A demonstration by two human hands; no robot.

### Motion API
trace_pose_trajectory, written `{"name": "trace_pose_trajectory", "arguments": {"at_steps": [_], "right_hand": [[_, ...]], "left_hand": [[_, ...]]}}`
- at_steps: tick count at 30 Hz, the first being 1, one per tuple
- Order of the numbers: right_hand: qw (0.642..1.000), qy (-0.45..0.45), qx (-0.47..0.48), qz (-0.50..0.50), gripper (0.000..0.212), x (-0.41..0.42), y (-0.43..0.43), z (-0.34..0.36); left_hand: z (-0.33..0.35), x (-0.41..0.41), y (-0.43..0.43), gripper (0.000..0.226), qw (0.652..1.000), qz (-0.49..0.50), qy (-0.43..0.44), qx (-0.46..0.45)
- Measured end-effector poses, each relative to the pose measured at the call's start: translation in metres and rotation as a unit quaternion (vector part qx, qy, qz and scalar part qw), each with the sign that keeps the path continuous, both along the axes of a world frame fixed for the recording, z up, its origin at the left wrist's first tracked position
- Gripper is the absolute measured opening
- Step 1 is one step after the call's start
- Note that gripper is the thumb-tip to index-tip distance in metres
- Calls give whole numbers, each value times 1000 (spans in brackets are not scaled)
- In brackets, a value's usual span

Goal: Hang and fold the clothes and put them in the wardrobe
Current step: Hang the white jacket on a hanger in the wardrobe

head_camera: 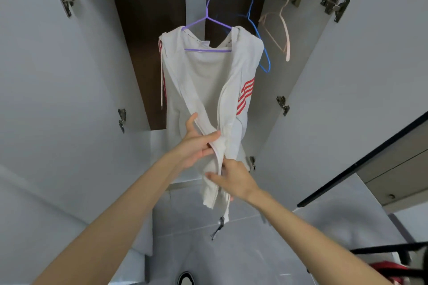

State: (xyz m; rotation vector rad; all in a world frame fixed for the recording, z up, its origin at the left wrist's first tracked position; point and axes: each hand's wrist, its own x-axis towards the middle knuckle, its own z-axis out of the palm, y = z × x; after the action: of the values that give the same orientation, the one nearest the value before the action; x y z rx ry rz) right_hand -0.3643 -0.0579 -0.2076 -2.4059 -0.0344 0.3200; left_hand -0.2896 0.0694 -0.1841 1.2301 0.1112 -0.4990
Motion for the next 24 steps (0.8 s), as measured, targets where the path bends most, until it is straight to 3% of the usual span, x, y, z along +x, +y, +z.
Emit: {"name": "trace_pose_trajectory", "arguments": {"at_steps": [6, 9, 11, 12, 14, 16, 18, 21, 24], "right_hand": [[990, 23, 131, -37, 35, -9, -19, 3], [984, 59, 163, -33, 32, -18, -25, -5], [983, 73, 169, -23, 30, -23, -26, -9], [981, 78, 178, -22, 32, -26, -26, -9], [973, 82, 211, -36, 31, -27, -25, -8], [966, 81, 240, -43, 23, -28, -22, -4], [965, 82, 244, -58, 29, -26, -21, -2], [965, 83, 240, -58, 33, -27, -22, -1], [961, 86, 260, -43, 22, -31, -25, 3]], "left_hand": [[-7, -13, 18, 83, 999, 52, -12, -13], [-40, -41, 34, 65, 989, 95, 24, 113], [-64, -69, 39, 48, 964, 122, 91, 218], [-75, -84, 41, 48, 958, 96, 149, 225], [-89, -110, 41, 68, 946, 1, 294, 138], [-95, -127, 38, 85, 925, -73, 374, -8], [-95, -136, 34, 79, 913, -94, 383, -104], [-84, -140, 26, 56, 925, -90, 353, -112], [-71, -143, 18, 35, 937, -47, 327, -116]]}}
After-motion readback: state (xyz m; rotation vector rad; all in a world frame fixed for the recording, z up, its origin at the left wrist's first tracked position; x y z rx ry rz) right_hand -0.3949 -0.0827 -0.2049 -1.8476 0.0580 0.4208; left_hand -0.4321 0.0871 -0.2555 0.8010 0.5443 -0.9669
